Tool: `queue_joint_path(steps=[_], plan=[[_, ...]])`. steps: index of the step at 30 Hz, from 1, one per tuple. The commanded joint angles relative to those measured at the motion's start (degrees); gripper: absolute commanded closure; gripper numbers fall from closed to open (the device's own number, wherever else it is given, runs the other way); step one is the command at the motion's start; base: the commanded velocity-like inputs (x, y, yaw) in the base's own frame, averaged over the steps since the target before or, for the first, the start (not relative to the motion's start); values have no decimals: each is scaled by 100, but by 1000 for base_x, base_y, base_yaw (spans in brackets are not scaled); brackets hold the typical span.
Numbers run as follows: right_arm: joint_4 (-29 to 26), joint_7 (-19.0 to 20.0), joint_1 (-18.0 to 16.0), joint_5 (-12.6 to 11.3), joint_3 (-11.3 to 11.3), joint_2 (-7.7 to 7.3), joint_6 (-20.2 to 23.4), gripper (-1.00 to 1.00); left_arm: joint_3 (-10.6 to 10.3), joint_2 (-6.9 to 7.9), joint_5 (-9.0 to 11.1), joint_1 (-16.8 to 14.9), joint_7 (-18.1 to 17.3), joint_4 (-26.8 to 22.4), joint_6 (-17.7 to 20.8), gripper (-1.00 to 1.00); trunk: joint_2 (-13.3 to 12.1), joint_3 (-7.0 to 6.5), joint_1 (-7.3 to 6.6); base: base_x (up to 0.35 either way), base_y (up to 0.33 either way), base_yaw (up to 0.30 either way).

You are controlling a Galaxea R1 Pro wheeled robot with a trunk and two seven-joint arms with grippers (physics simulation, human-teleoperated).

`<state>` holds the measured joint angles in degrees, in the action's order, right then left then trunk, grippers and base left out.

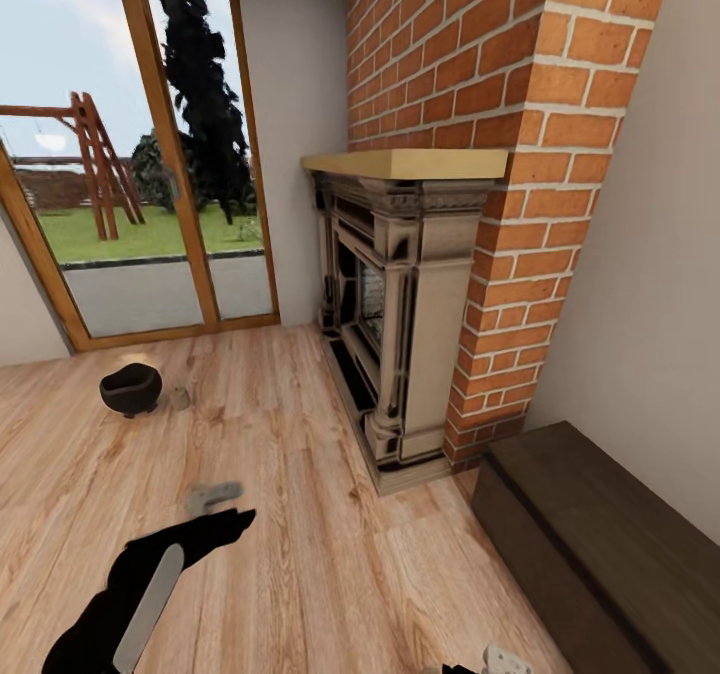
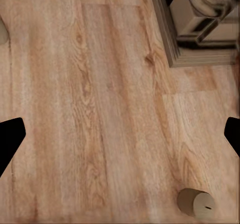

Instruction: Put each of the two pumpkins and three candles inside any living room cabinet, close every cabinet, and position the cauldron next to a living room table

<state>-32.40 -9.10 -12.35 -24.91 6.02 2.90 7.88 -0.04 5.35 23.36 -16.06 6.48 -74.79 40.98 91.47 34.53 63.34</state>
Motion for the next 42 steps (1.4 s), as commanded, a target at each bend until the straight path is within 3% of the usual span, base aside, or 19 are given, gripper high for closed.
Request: queue_joint_path(steps=[1,7,15,19,23,32,37,39,42], plan=[[-22,-74,-22,-45,74,-3,70,-100,-8,-26,71,-1,81,-73,73,-100,3,6,0,0,0,0],[-23,-387,-248,-52,192,22,255,-100,-27,-70,93,14,130,-228,355,-100,164,78,88,0,0,0],[99,-460,-302,-108,182,26,276,-100,-84,-93,107,15,126,-257,629,-100,484,221,263,0,0,0],[614,-461,-303,-80,180,28,198,-100,-113,-103,107,15,126,-256,638,-100,645,293,351,0,0,0],[780,-462,-303,-81,180,26,154,-100,-123,-112,107,15,126,-256,639,-100,805,365,439,0,0,0],[838,-462,-303,-53,188,30,-61,-100,-119,-113,107,15,126,-256,640,-100,1166,527,637,0,0,0],[846,-462,-307,-57,194,34,-509,-100,-119,-110,107,15,126,-262,642,-100,1367,616,746,0,0,0],[842,-462,-422,-54,198,35,-560,-100,-119,-107,113,14,113,-264,646,-100,1447,652,790,0,0,0],[985,-462,-900,-64,216,37,-580,-100,-116,-99,139,15,98,-264,648,-100,1567,706,856,0,0,0]])
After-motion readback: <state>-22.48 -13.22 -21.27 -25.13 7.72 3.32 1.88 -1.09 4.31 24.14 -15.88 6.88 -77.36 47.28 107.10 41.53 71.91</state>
